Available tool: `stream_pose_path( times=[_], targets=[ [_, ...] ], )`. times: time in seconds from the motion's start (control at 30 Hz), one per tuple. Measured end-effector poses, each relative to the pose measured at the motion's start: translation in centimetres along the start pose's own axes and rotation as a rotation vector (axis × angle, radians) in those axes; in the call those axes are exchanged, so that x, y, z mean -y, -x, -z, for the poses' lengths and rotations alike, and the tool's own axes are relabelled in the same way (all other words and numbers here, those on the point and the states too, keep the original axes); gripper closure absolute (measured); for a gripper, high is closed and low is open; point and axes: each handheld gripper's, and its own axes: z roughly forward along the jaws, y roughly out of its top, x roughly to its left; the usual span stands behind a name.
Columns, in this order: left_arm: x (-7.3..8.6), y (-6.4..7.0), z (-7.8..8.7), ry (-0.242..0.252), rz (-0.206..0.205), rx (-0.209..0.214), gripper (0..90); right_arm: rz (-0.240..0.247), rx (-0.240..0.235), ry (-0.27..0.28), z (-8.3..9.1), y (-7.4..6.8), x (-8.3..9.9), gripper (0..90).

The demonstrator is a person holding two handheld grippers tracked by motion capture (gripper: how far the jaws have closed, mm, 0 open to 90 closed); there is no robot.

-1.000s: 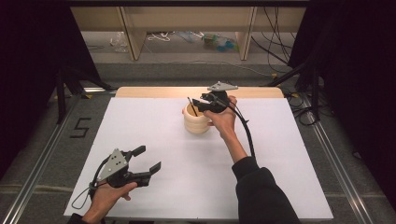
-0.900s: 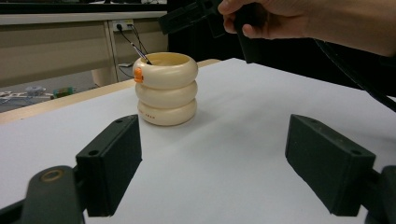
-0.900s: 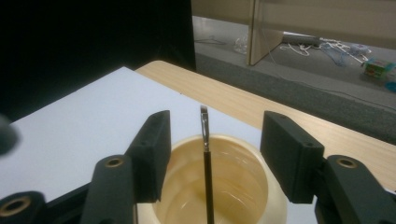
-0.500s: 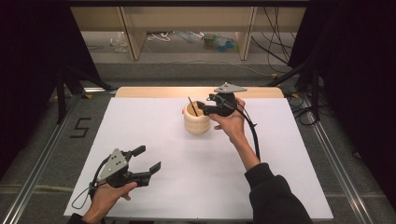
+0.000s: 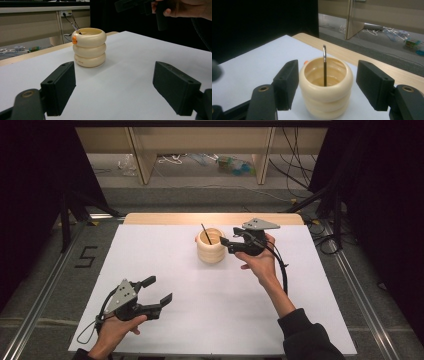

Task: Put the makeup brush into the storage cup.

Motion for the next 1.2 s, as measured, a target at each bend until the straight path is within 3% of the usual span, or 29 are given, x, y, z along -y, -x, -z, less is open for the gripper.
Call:
stream_pose_path(
  times=[0.2, 0.97, 1.2],
  targets=[
    [-0.1, 0.0, 0.0, 0.009, -0.002, 0.004, 18.5, -0.015, 0.008, -0.005, 1.1, 0.1, 0.7, 32.0],
    [-0.1, -0.2, 0.1, 0.012, -0.003, -0.002, 18.5, 0.014, -0.009, 0.023, 4.0, -0.7, 1.9, 27.2],
    [-0.1, -0.1, 0.1, 0.012, -0.004, -0.003, 18.5, 0.024, 0.006, 0.018, 4.7, -0.7, 2.2, 23.0]
  ],
)
